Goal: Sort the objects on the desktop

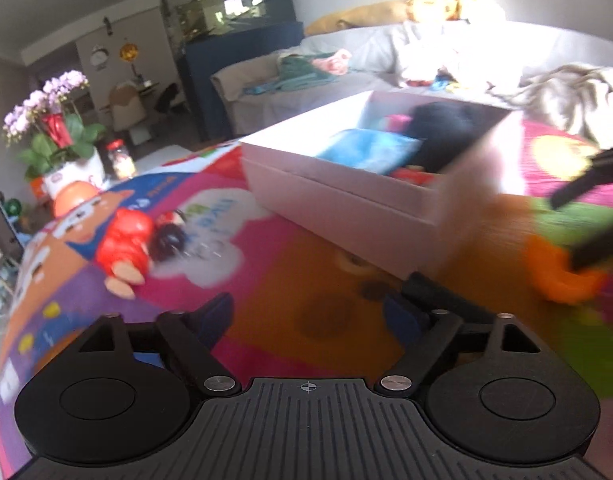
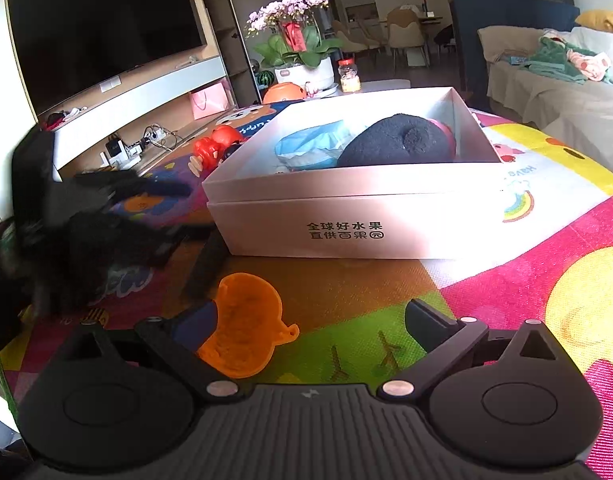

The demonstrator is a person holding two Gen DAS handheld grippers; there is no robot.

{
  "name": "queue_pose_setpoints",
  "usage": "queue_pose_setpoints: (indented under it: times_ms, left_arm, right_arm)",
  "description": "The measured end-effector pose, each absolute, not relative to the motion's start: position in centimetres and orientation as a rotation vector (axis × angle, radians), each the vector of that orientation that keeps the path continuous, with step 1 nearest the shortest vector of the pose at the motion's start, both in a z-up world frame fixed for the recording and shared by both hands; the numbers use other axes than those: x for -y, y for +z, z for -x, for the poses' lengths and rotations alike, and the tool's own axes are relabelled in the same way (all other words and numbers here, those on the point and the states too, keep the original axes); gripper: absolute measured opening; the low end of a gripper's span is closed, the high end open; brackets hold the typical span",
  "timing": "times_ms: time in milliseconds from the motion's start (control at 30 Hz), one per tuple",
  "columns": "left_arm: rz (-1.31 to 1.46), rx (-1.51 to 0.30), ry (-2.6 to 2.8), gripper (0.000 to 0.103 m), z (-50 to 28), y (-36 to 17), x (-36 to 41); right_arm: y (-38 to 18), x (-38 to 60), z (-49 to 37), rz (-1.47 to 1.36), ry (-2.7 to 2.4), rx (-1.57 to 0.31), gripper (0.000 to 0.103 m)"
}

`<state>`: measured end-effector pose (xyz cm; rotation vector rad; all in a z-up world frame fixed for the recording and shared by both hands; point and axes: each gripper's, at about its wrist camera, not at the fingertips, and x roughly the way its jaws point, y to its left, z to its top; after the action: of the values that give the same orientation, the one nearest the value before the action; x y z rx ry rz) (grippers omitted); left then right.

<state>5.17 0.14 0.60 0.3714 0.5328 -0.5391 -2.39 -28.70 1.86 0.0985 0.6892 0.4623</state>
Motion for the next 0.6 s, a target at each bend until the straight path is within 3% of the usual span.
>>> queue_pose_setpoints:
  times_ms: [333,600]
  left_arm:
    - [-0.365,-0.513,-0.634,0.1,1.9,1.1,2.3]
    - [-0.3,-0.603,-0.346,0.102,1.5,0.8,4.9]
  right_arm:
    - [2.2,29.5,2.6,-0.126,0.369,-0.649,0.103]
    - [5.4,34.5,-1.5,-0.278,0.192,-0.592,0.103]
